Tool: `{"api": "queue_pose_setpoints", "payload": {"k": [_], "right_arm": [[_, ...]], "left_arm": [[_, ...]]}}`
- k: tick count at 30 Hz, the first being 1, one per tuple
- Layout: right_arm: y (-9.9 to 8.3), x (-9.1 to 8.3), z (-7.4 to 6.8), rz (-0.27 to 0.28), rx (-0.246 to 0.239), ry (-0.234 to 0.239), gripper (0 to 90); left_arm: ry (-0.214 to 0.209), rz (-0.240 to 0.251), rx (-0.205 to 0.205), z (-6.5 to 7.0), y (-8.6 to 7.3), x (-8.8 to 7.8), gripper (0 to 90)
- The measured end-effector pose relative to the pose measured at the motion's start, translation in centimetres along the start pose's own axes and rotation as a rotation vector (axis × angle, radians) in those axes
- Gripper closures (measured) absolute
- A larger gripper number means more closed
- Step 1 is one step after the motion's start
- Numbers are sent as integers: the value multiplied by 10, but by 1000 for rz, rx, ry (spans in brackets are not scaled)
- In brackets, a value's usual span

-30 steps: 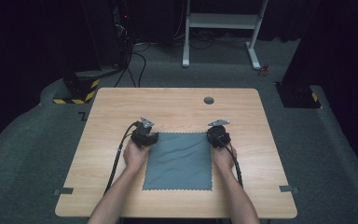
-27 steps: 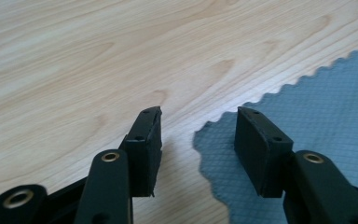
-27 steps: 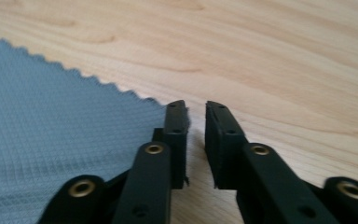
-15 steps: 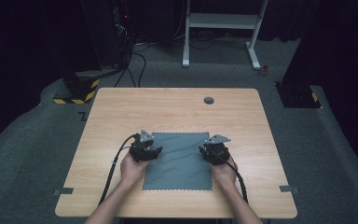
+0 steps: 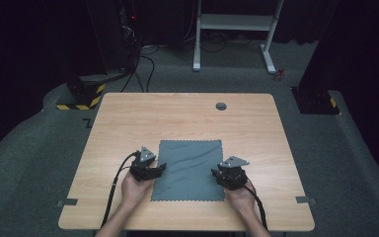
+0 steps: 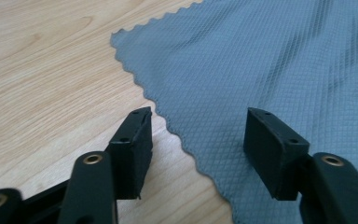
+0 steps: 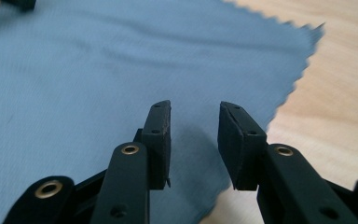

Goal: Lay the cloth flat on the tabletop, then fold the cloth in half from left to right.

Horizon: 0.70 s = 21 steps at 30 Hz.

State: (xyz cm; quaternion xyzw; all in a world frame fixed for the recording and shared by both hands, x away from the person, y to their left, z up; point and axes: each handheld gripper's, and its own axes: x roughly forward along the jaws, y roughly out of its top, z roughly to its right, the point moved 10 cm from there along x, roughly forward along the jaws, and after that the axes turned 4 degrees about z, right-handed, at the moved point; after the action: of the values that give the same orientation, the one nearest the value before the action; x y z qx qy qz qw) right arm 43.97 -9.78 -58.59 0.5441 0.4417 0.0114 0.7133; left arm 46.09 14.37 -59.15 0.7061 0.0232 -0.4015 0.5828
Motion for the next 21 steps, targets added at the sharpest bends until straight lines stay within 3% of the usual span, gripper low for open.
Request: {"api": "queue_pose_setpoints", "payload": {"k": [9, 14, 16, 21], "right_arm": [[-9, -5, -3, -2, -5, -5, 590], [-9, -6, -5, -10, -5, -13, 604], [-9, -6, -10, -13, 4, -1, 608], [-2, -8, -29, 6, -41, 24, 602]], "left_arm": [[14, -7, -11, -2, -1, 0, 358], [13, -5, -10, -1, -2, -1, 358], [12, -5, -10, -1, -2, -1, 359], [12, -4, -12, -1, -2, -1, 359]]}}
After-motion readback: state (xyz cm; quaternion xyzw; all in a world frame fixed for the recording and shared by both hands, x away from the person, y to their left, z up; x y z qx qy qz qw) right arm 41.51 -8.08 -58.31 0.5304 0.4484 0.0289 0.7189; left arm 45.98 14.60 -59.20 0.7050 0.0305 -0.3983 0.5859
